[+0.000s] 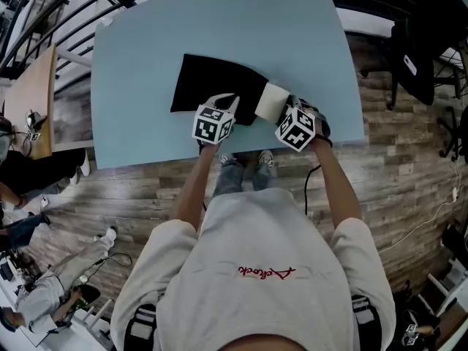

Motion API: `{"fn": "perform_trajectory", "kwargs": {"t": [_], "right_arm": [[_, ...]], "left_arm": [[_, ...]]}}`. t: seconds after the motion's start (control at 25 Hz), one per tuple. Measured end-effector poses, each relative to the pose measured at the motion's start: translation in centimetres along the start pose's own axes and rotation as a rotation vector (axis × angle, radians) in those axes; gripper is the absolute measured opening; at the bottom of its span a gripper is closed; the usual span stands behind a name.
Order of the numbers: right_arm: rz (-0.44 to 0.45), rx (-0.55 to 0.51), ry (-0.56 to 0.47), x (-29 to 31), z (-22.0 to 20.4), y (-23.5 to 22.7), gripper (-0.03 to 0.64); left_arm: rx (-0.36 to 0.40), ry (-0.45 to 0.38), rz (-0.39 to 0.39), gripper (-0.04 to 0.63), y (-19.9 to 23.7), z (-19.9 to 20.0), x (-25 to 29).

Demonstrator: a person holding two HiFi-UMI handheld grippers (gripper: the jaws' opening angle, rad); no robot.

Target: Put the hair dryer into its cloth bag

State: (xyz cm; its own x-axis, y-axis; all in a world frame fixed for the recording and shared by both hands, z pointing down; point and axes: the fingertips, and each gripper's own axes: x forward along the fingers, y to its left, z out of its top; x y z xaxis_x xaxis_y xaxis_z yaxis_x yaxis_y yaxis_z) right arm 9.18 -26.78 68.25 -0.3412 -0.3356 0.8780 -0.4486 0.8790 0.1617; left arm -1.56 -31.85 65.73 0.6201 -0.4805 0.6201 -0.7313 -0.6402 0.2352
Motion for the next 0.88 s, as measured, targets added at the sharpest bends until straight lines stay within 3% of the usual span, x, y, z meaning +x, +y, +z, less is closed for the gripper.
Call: {"fn": "perform_trajectory", "kwargs": {"t": [0.2, 0.56, 0.88], "right_arm": [[0.067, -0.134, 0.131, 2.2, -0.9, 1.5, 0.242], [0.19, -0.264, 0.317, 5.2, -2.3, 2.9, 0.242], [0.24, -0.284, 0.386, 6.4, -2.3, 3.2, 0.242]], "left_arm": [[-0.001, -0.01, -0.012, 0.009, -0.2, 0.4, -0.2], [-0.005, -0.019, -0.02, 0.009, -0.1, 0.4, -0.2], [-0.004, -0.024, -0.044, 0.009, -0.3, 0.5, -0.6]]}}
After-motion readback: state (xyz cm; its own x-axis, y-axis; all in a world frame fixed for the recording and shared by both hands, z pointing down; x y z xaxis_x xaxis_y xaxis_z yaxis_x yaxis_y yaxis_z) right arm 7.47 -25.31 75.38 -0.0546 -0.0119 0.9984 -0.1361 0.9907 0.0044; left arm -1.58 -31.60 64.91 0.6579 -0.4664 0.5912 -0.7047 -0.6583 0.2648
